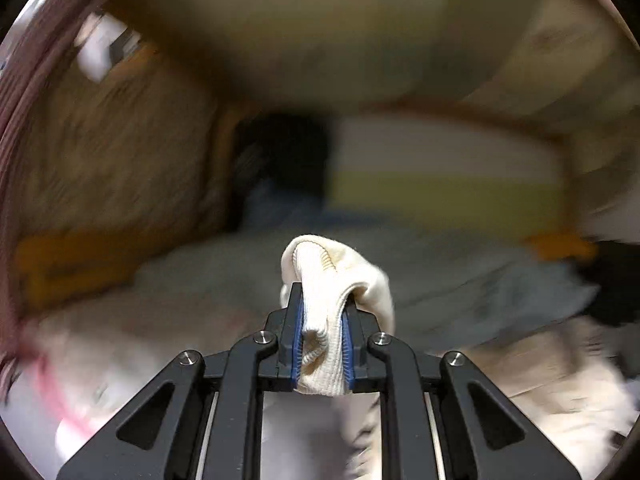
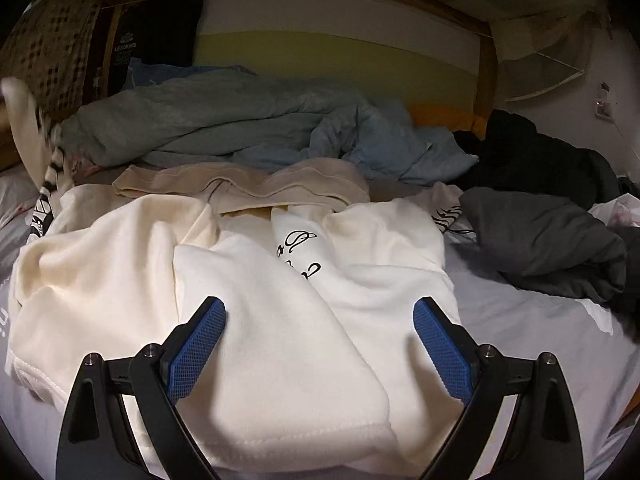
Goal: Fold large clothes
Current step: 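Grasp the hoodie sleeve cuff with the left tool and lift it over the body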
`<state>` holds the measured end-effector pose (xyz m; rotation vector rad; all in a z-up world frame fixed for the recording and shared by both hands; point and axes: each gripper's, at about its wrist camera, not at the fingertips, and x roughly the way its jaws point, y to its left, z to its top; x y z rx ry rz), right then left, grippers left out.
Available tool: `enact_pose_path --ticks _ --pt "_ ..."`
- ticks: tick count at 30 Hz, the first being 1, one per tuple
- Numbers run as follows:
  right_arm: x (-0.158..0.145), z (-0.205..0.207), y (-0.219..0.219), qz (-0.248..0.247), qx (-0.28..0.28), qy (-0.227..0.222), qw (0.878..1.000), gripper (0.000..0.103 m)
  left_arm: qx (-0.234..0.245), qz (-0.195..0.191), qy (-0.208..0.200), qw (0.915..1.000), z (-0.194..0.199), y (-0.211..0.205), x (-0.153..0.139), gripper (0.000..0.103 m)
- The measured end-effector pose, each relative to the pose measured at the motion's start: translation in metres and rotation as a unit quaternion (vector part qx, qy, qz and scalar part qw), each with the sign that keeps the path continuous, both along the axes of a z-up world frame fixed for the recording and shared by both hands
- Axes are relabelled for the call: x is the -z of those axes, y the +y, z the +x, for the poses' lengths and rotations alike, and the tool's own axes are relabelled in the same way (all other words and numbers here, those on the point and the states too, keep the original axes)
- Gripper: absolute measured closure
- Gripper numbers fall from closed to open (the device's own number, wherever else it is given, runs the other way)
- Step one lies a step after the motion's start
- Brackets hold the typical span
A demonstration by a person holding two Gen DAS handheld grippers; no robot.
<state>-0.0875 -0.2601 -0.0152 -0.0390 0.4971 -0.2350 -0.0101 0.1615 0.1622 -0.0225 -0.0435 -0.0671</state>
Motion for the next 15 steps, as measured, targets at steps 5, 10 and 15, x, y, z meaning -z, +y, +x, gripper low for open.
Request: enact_pose_path --ticks 5,10,15 --pt "-0.022 -0.021 -0.002 0.029 -0.009 -0.030 0.999 0.007 0.102 0.112 -0.104 0.9830 -0.082 -0.076 -0.020 0.088" --pt "-0.060 -0.042 0.004 0.035 -0.053 -0.074 0.995 0.007 0.216 0.111 -0.106 0.9642 -0.101 -0.110 -0.028 0.088" --pt "-0.092 -0.050 0.003 0.082 -0.090 -0.109 0.987 0.007 0.355 0.119 0.002 0.9271 -0.064 -0.143 0.010 0.088"
